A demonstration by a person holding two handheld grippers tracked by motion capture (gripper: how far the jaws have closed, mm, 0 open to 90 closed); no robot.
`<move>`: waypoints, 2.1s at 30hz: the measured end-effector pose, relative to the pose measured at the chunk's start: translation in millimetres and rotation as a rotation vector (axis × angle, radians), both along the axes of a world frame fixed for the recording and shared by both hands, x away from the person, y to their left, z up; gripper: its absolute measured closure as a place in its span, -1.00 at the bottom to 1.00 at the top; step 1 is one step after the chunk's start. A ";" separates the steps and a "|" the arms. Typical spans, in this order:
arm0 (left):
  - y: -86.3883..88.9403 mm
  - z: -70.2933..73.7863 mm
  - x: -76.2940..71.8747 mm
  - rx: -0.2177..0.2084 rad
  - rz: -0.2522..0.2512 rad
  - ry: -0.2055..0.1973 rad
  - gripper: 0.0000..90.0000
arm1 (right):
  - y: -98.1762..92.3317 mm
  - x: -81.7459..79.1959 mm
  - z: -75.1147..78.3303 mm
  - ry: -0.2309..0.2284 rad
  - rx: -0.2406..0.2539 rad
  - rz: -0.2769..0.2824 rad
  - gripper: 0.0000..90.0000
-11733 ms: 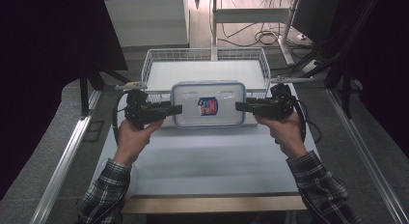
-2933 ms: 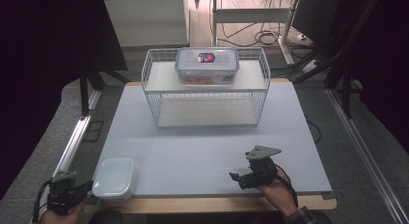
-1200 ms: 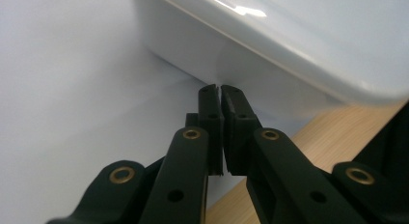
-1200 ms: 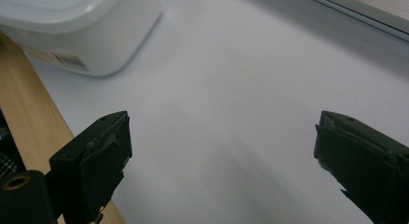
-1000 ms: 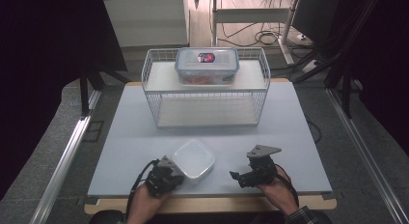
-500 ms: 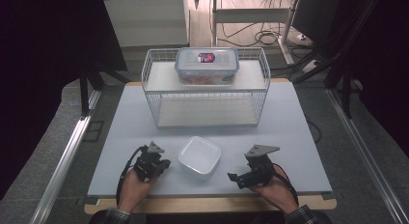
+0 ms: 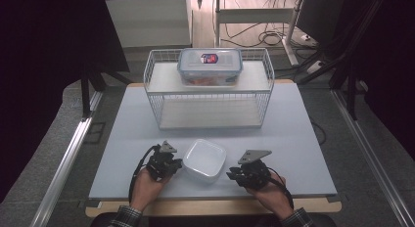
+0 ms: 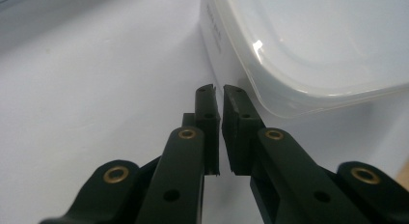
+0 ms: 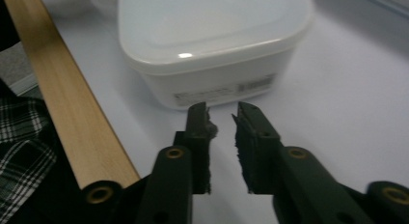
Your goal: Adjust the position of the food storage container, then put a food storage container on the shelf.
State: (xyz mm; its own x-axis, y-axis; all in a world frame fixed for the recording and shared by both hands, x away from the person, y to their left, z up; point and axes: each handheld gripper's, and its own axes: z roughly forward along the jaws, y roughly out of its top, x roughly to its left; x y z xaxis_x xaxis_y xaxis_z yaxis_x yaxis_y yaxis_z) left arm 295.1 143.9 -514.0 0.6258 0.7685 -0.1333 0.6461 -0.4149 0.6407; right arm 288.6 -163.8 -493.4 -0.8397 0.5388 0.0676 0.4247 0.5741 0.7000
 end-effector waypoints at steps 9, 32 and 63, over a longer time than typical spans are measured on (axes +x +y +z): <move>-18.7 0.1 -11.6 -0.023 -0.056 0.007 0.91 | -10.1 9.0 -2.5 0.017 0.019 -0.038 0.73; 0.4 6.0 -27.6 -0.089 -0.047 -0.054 -0.02 | -50.4 21.6 -1.1 -0.024 0.092 -0.139 -0.14; -3.3 16.1 -19.2 -0.129 -0.133 -0.086 -0.85 | -40.2 23.2 15.7 -0.030 0.086 -0.098 -0.95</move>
